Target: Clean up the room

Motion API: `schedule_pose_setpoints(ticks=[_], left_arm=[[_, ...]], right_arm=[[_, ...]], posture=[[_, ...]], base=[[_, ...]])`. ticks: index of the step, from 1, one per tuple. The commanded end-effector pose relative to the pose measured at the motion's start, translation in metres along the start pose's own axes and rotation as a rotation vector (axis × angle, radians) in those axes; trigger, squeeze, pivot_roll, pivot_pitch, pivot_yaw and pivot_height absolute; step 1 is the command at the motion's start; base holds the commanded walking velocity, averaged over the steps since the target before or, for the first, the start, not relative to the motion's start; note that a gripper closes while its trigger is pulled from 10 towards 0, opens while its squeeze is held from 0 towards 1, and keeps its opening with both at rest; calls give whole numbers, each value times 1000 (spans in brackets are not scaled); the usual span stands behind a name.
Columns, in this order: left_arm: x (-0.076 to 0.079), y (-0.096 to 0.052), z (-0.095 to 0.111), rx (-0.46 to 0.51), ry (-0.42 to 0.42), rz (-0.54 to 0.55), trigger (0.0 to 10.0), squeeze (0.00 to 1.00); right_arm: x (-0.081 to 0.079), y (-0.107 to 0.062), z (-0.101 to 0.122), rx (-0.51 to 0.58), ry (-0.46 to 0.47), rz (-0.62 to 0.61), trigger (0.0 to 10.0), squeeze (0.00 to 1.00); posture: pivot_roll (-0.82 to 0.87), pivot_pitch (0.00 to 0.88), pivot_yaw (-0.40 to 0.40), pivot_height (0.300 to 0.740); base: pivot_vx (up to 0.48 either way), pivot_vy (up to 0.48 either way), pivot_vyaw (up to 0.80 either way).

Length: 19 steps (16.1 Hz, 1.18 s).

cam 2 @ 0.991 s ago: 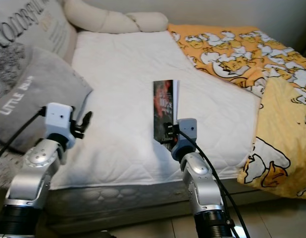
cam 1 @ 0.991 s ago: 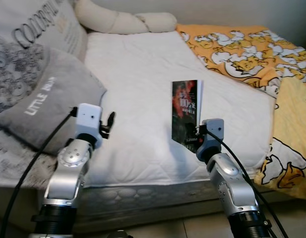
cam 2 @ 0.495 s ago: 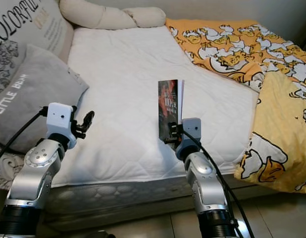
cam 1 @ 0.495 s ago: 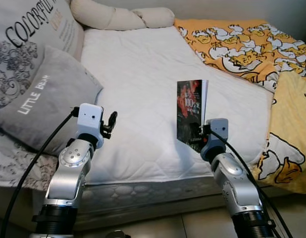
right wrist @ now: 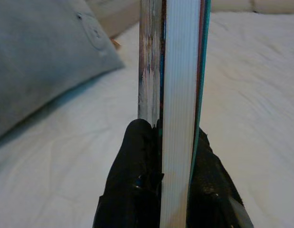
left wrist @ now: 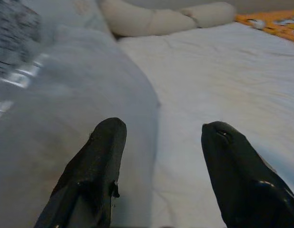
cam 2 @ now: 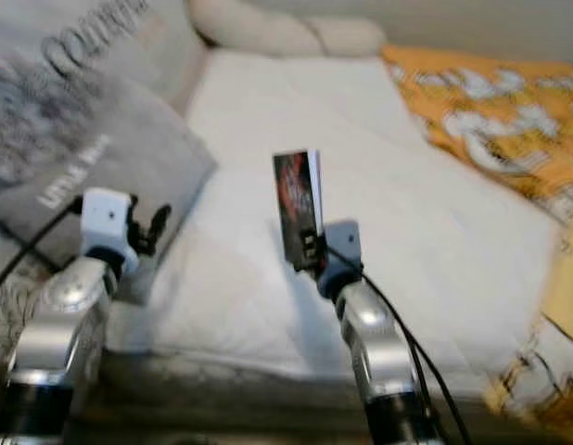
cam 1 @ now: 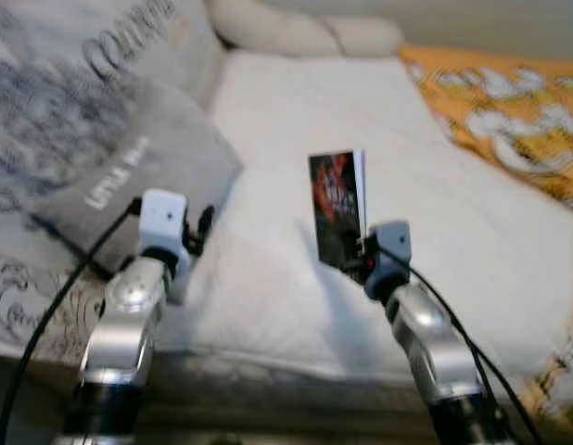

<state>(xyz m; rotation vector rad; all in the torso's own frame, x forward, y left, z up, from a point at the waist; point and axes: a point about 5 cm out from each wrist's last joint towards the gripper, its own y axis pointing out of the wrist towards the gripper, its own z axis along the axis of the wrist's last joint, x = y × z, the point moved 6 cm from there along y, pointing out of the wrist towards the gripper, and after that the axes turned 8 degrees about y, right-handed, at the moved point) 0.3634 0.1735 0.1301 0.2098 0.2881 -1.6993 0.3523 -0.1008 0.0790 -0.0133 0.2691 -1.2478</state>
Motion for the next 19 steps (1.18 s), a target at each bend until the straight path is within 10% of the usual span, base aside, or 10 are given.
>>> schedule_pose_setpoints(ticks=[1,14,19], left_arm=[[7,1,2,9,-9,-24,10000,0],[24,-23,-6,-4,106,-201,10000,0],[35,-25,-12,-50,204,-508,10000,0]], right_arm=[[9,-2,9,40,12,-25,10000,0],[24,-14,9,28,96,-61,10000,0],[16,33,2,-127,271,24,10000,0]], posture=[[107,0,-33,740],[117,0,-24,740],[92,0,42,740]], base=[[285,0,0],[65,0,0],[0,0,0]])
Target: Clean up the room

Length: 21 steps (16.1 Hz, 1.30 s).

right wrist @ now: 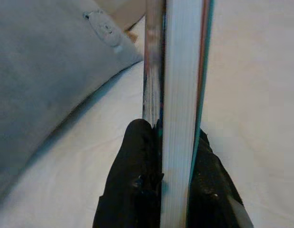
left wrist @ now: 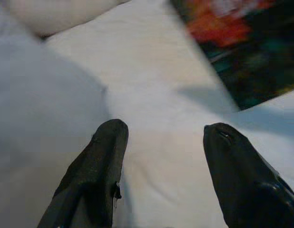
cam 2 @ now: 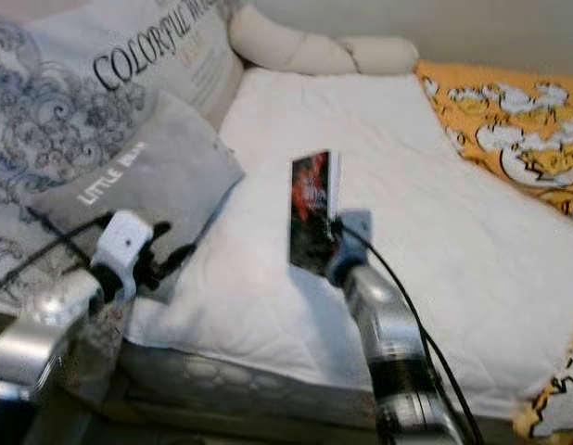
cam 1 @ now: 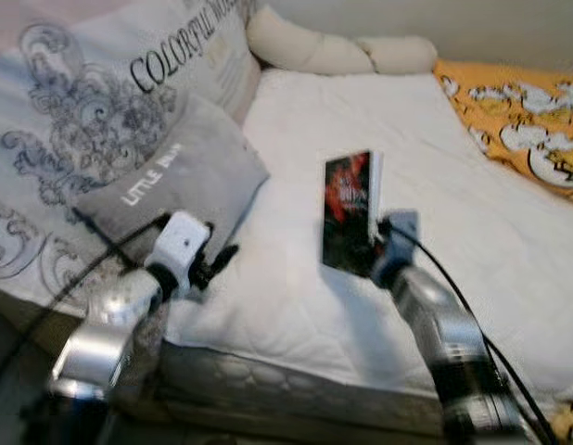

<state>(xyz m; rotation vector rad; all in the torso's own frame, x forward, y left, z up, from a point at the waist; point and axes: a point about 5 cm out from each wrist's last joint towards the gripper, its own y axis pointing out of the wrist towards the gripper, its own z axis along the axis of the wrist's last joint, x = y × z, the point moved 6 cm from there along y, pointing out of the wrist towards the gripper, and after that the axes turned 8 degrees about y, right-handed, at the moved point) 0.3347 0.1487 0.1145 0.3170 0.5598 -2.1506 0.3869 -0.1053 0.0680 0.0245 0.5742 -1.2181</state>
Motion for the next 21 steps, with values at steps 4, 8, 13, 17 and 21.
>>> schedule_pose_setpoints(ticks=[4,8,13,17,21], left_arm=[[15,-17,-8,-75,24,-287,10000,0],[26,-34,-11,-111,6,-369,10000,0],[38,-42,-10,-138,-10,-381,10000,0],[45,-39,-8,-146,-30,-354,10000,0],[49,-29,-6,-141,-35,-342,10000,0]], right_arm=[[-16,27,0,-115,183,92,10000,0],[-13,33,-14,-172,311,20,10000,0],[15,22,-51,-300,139,-153,10000,1000],[34,18,-41,-222,257,-234,10000,1000],[45,15,-37,-230,84,-257,10000,1000]], posture=[[148,0,40,740],[201,0,35,740],[254,0,19,740],[262,0,17,740],[244,0,25,740]], base=[[0,0,0],[0,0,0],[0,0,0],[0,0,0],[0,0,0]])
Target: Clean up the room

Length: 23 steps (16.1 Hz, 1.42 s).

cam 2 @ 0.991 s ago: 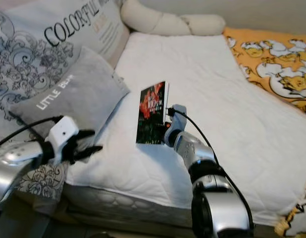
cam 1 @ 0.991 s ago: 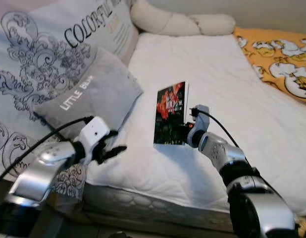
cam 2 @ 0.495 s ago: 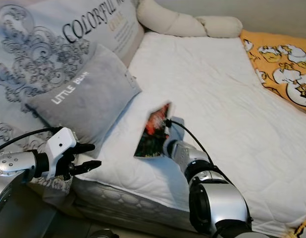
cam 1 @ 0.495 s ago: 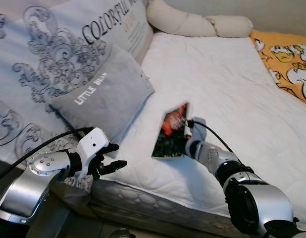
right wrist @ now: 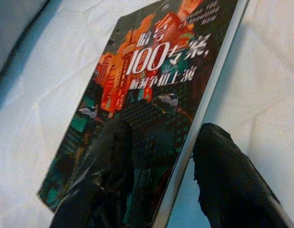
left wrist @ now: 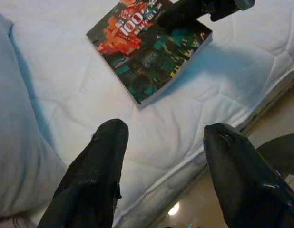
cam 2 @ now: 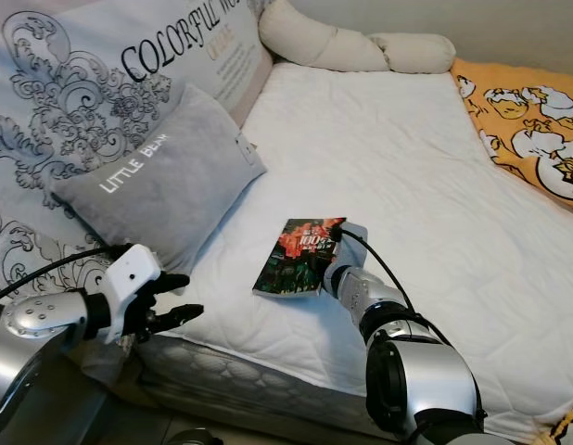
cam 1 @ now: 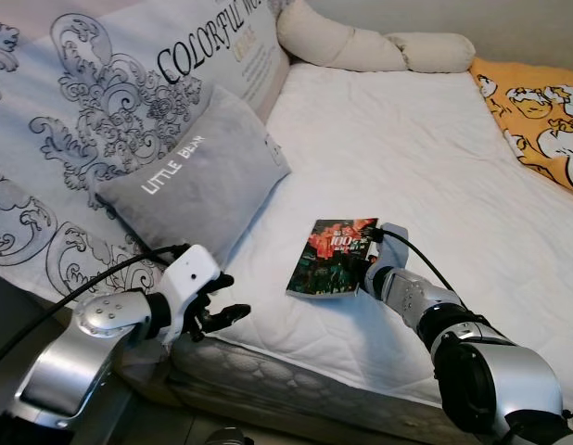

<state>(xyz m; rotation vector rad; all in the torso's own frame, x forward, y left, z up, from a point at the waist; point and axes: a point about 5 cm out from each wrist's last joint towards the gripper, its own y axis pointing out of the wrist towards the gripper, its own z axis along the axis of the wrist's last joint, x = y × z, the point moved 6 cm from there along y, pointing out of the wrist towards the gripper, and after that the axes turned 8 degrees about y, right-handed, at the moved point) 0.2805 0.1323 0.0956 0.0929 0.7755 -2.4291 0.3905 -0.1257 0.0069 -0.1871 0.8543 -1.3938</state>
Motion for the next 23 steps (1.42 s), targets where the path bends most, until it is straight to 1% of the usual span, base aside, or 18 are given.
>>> schedule_pose_setpoints(ticks=[1,4,5,6,7,9,10,11,12,13,14,15,17,18,19,20,21,23], left_arm=[[-2,2,2,-5,14,10,10000,0],[-1,5,1,-5,14,12,10000,0],[-1,6,1,-6,13,13,10000,0],[1,8,1,-4,13,12,10000,0],[2,11,1,-3,13,11,10000,0],[1,15,1,8,8,28,10000,0],[0,16,2,16,2,46,10000,0],[-6,19,3,47,-25,123,10000,0],[-13,21,2,55,-64,191,10000,0],[-22,22,-1,72,-122,288,10000,0],[-29,20,-3,90,-164,384,10000,0],[-31,19,-4,107,-189,432,10000,0],[-32,18,-3,136,-215,482,10000,0],[-33,17,-3,149,-237,519,10000,0],[-36,14,-5,154,-267,571,10000,0],[-37,12,-6,157,-283,595,10000,0],[-41,8,-8,158,-305,640,10000,0],[-46,3,-11,154,-310,680,10000,0]], right_arm=[[-1,-1,9,39,-27,27,10000,1000],[7,-3,6,61,-36,24,10000,1000],[10,-3,3,61,-56,22,10000,1000],[14,-4,-1,59,-56,27,10000,1000],[22,-6,-4,69,-78,7,10000,1000],[37,-10,-7,102,1,-26,10000,1000],[40,-11,-6,114,11,-21,10000,1000],[47,-14,-4,141,23,-10,10000,1000],[47,-16,0,165,27,9,10000,1000],[50,-20,4,195,7,24,10000,1000],[53,-23,7,221,-47,27,10000,1000],[53,-26,9,240,-84,38,10000,1000],[54,-33,13,278,-100,40,10000,1000],[54,-38,15,311,-111,28,10000,1000],[50,-46,19,363,-136,20,10000,1000],[48,-50,20,382,-137,11,10000,1000],[42,-61,25,442,-127,-4,10000,1000],[35,-71,27,488,-80,-16,10000,1000]], posture=[[238,0,26,740],[222,0,27,740],[214,0,29,740],[214,0,29,740],[208,0,28,740],[194,0,27,740],[185,0,27,740],[172,0,20,740],[169,0,15,740],[154,0,5,740],[147,0,1,740],[131,0,-3,740],[113,0,-10,740],[98,0,-20,740],[88,0,-29,740],[77,0,-30,740],[67,0,-31,740],[54,0,-26,740]], base=[[0,0,0],[0,0,0],[0,0,0],[0,0,0],[0,0,0],[0,0,0],[0,0,0],[0,0,0],[0,0,0],[0,0,0],[0,0,0],[0,0,0],[0,0,0],[0,0,0],[0,-420,0],[0,-420,0],[0,-480,0],[0,-480,0]])
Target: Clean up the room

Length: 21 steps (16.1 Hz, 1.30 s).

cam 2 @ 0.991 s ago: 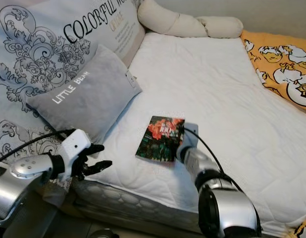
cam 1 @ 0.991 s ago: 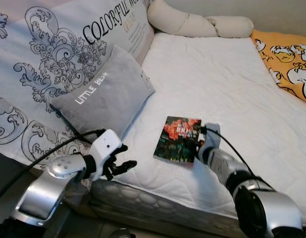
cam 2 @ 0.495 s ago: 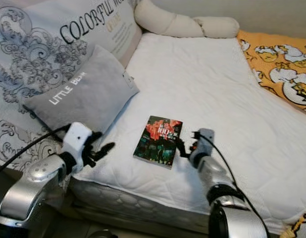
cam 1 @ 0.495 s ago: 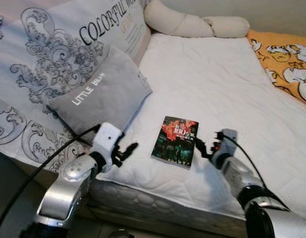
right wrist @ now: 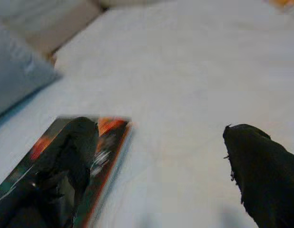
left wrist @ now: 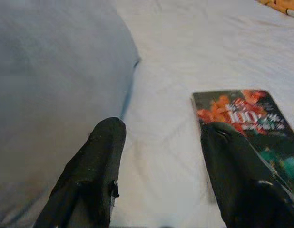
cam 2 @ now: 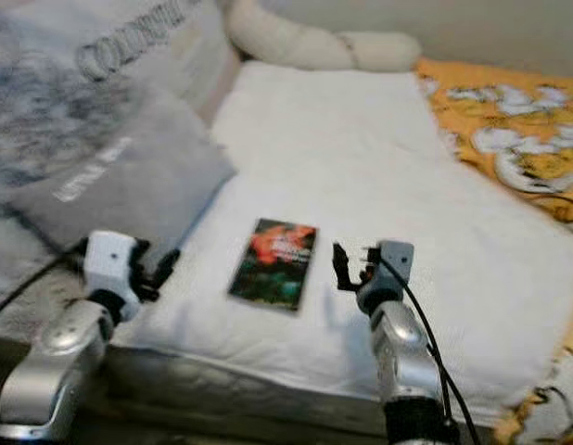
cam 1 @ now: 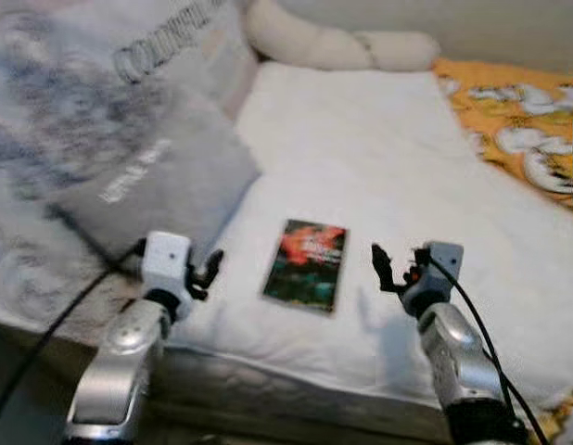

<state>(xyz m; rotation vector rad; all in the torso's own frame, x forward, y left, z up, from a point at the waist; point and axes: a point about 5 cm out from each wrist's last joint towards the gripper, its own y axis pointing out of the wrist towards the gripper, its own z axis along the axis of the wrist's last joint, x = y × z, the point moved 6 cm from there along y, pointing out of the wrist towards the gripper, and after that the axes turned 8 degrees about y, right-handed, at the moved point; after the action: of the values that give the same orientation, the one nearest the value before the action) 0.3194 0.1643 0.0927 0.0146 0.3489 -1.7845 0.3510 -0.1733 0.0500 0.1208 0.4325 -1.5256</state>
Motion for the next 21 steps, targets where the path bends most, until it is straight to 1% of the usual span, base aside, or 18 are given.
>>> schedule_pose_setpoints(ticks=[1,3,5,6,7,8,9,10,11,12,14,15,16,17,18,19,21], left_arm=[[0,0,3,14,5,19,10000,0],[-3,0,1,5,5,40,10000,0],[-3,0,1,4,12,45,10000,0],[-4,0,2,4,7,42,10000,0],[-6,4,6,11,46,54,10000,0],[-6,8,12,26,21,62,10000,0],[-7,10,13,29,26,65,10000,0],[-9,12,14,31,20,69,10000,0],[-10,14,12,24,19,68,10000,0],[-8,15,9,18,26,62,10000,0],[-7,16,9,17,27,61,10000,0],[-7,17,11,20,49,60,10000,0],[-7,17,11,19,57,61,10000,0],[-9,18,12,16,57,69,10000,0],[-11,19,11,8,48,75,10000,0],[-13,21,12,9,42,80,10000,0],[-14,22,15,25,36,83,10000,0]], right_arm=[[4,-7,4,14,-11,-32,10000,1000],[3,-12,2,6,-34,-42,10000,1000],[5,-15,0,-8,-33,-61,10000,1000],[2,-18,0,-16,-39,-54,10000,1000],[0,-16,2,-22,-46,-47,10000,1000],[-2,-14,2,-27,-40,-45,10000,1000],[-3,-14,-1,-37,-44,-41,10000,1000],[-11,-13,-3,-47,-61,-17,10000,1000],[-19,-10,5,-31,-70,-1,10000,1000],[-18,-8,9,-27,-65,-6,10000,1000],[-15,-8,8,-34,-69,-19,10000,1000],[-10,-8,6,-46,-62,-41,10000,1000],[-9,-8,4,-54,-60,-48,10000,1000],[-8,-9,-3,-75,-47,-59,10000,1000],[-10,-8,-4,-79,-50,-58,10000,1000],[-16,-6,-4,-79,-56,-38,10000,1000],[-24,-4,-1,-78,-63,-8,10000,1000]], posture=[[54,0,-22,740],[65,0,-23,740],[78,0,-36,740],[102,0,-47,740],[121,0,-54,740],[134,0,-57,740],[118,0,-50,740],[93,0,-37,740],[76,0,-30,740],[73,0,-31,740],[73,0,-36,740],[109,0,-58,740],[109,0,-58,740],[122,0,-59,740],[114,0,-51,740],[104,0,-42,740],[104,0,-42,740]], base=[[0,-480,0],[0,-480,0],[0,-480,0],[0,-480,0],[0,-480,0],[0,-480,0],[0,-480,0],[0,-480,0],[0,-480,0],[0,-480,0],[0,-480,0],[0,-480,0],[0,-480,0],[0,0,0],[0,0,0],[0,0,0],[0,0,0]])
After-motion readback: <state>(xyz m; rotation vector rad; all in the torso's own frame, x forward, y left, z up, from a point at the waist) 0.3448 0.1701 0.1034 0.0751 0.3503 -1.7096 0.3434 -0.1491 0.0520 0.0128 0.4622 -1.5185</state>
